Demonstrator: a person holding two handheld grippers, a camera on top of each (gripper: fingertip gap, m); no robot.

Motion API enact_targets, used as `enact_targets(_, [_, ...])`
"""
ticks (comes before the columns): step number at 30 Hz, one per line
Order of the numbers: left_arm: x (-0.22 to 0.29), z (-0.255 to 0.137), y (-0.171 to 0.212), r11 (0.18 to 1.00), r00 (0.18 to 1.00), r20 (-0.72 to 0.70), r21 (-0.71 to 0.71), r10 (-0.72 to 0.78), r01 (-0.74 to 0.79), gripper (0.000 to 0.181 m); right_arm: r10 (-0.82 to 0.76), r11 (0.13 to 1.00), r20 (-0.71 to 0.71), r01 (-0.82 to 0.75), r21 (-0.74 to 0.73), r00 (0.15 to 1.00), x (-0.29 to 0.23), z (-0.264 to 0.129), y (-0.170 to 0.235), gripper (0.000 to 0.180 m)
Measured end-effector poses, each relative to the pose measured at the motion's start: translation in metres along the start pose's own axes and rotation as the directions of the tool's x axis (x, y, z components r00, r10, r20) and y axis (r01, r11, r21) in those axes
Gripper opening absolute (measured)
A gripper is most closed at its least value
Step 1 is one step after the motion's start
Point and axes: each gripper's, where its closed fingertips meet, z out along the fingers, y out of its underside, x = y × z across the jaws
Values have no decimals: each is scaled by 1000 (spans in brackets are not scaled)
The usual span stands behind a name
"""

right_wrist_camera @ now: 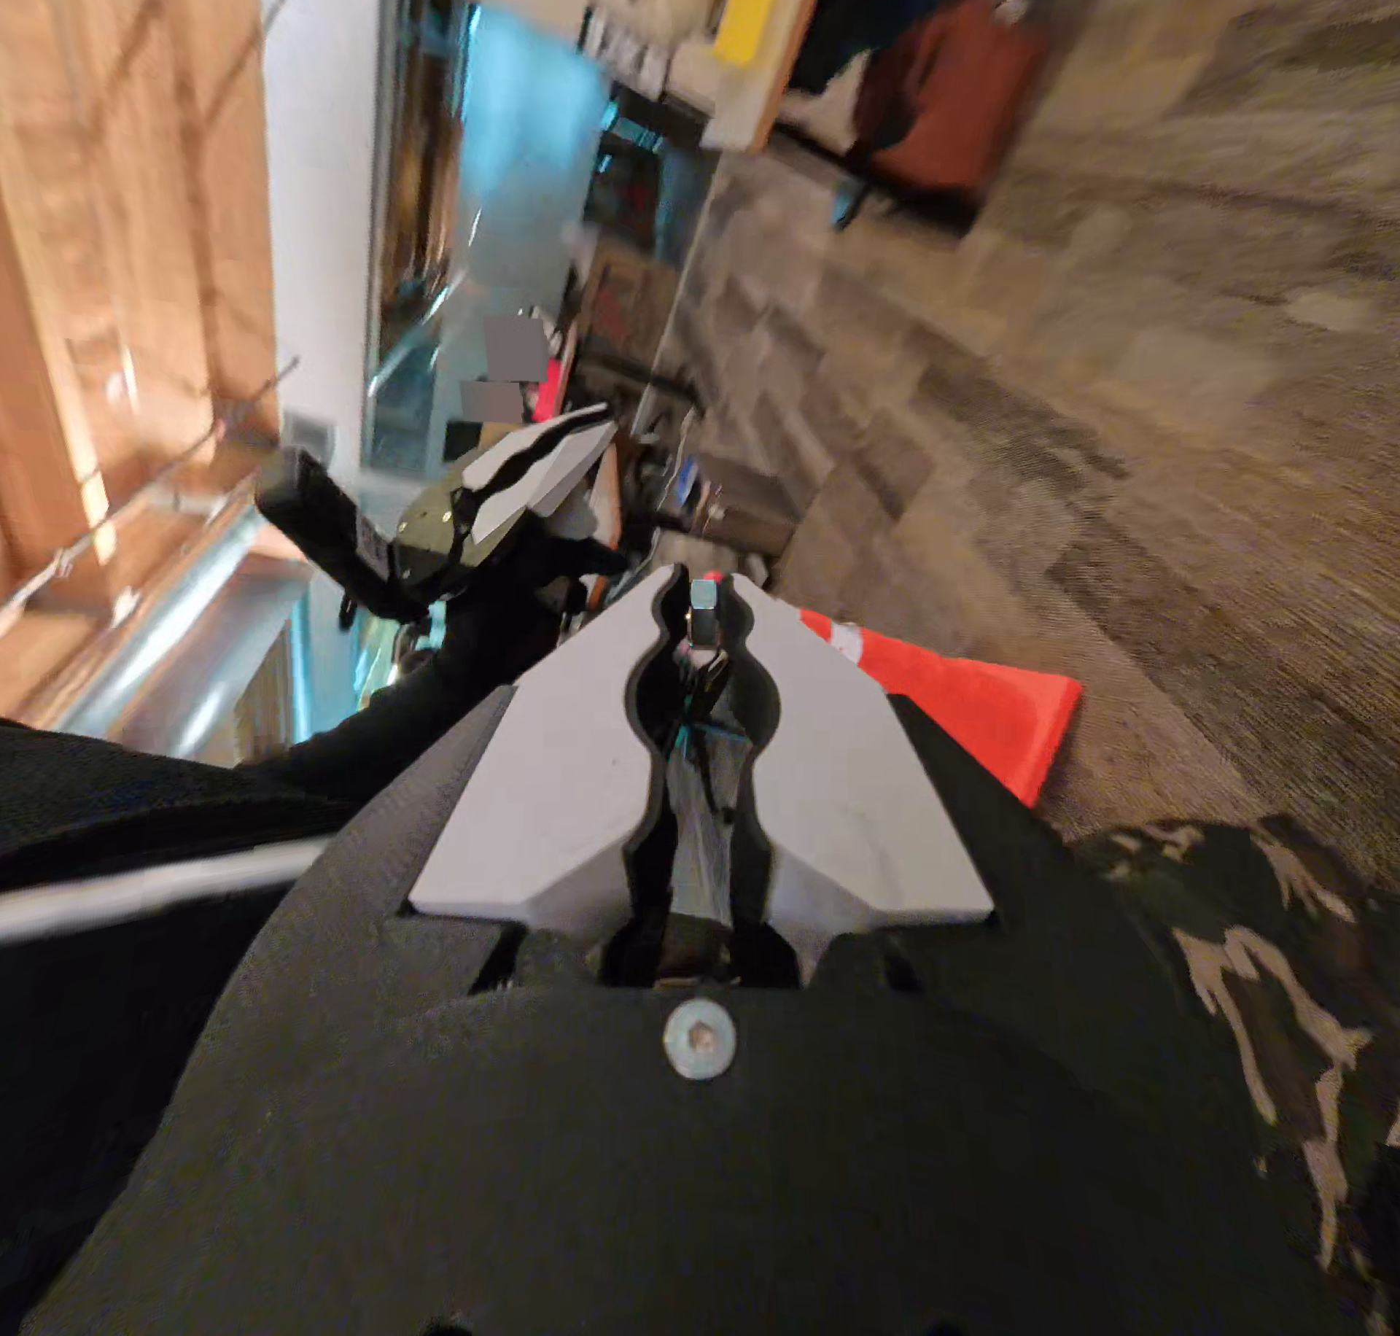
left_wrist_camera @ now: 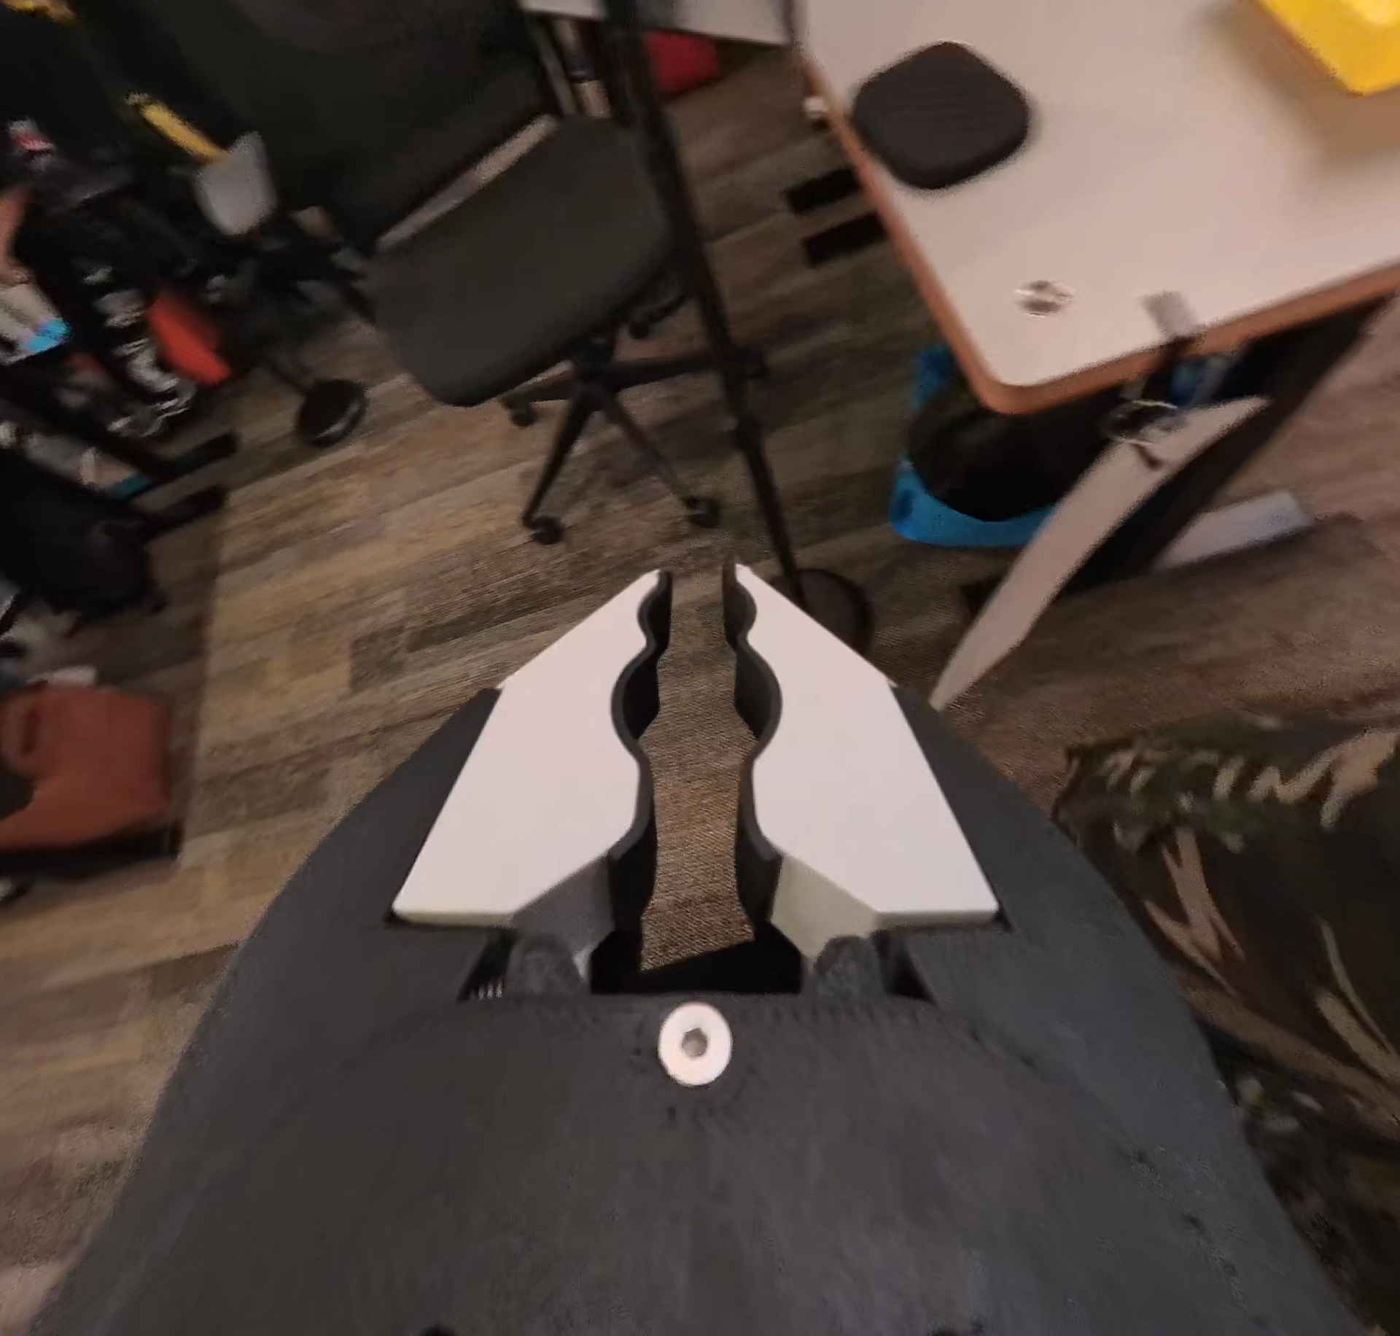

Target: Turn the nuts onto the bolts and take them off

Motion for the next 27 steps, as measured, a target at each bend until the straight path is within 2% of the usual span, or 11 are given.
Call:
enact_targets(4, [-106,5,10,997,990,120,12,-80,80,10,-75,977,159,105,-187,984,-26,138,-40,6])
enact_targets(8, [-210,15,29,990,971,208,-56,-115,129,9,-75,945,303,165,-283,950,-36,264,-89,6])
enact_targets(10, [-261,27,39,974,957,235,-106,-170,199,8,-44,939,348,158,-305,936,-39,318,-124,6])
enact_targets(13, [-336,53,24,966,948,253,-117,-195,230,8,-57,932,392,190,-308,918,-47,378,-188,6])
enact_targets(16, [-403,93,-2,975,952,265,-117,-155,191,8,-79,939,381,197,-282,921,-40,417,-257,6])
enact_targets(20, [-462,176,-39,981,976,179,-127,-123,147,8,-114,967,319,179,-183,941,-16,444,-354,6])
enact_targets(23, [-494,258,-71,991,997,48,-118,-55,60,9,-146,984,245,166,-66,959,14,453,-428,7])
enact_targets(25, [-518,320,-93,994,998,-36,-98,51,-54,9,-158,987,184,156,28,970,37,453,-477,6])
enact_targets(27, [-528,387,-125,996,979,-186,-32,80,-87,10,-184,979,105,173,105,977,59,451,-522,7])
